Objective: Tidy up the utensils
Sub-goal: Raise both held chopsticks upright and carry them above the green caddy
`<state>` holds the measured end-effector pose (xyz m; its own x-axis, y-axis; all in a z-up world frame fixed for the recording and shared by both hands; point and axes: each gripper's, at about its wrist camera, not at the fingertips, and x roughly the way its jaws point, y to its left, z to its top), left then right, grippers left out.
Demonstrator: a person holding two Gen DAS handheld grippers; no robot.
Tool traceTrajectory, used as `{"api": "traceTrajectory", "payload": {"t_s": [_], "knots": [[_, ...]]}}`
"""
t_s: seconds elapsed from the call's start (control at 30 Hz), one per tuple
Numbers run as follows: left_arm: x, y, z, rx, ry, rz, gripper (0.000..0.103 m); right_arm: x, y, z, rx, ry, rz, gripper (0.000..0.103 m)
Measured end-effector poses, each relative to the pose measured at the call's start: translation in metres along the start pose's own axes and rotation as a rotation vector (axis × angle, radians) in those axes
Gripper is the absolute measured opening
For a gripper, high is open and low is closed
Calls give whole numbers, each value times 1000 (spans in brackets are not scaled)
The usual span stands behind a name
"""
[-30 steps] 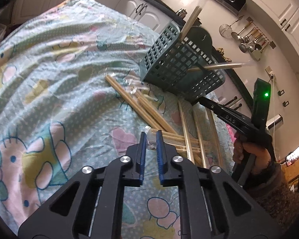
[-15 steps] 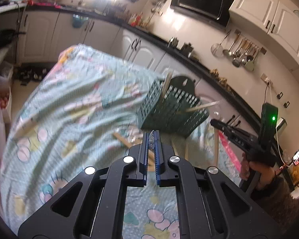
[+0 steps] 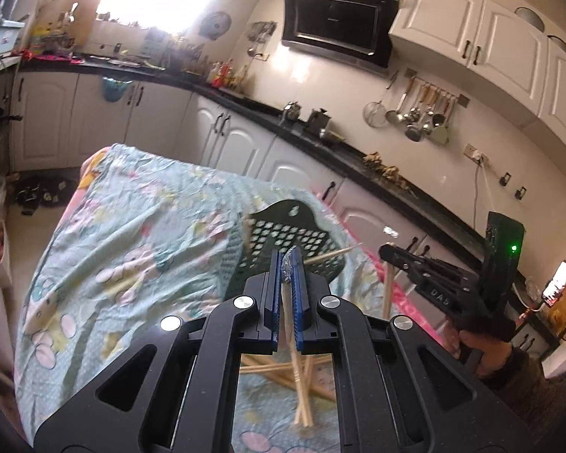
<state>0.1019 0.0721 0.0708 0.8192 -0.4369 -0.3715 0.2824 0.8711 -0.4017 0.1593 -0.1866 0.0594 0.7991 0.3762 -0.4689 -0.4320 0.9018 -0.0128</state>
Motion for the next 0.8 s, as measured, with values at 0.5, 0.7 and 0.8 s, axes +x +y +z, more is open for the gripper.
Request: {"api": "traceTrajectory", "payload": {"t_s": [0.5, 0.7, 0.8], "knots": [[2, -53, 67, 147, -87, -35, 3, -31, -5, 60, -34, -238, 39, 6], [7, -62, 98, 199, -112, 0, 3, -36, -15, 89, -40, -329, 29, 6], [13, -66, 108, 221, -113, 15, 3, -36, -24, 104, -31, -381, 29, 6]]}}
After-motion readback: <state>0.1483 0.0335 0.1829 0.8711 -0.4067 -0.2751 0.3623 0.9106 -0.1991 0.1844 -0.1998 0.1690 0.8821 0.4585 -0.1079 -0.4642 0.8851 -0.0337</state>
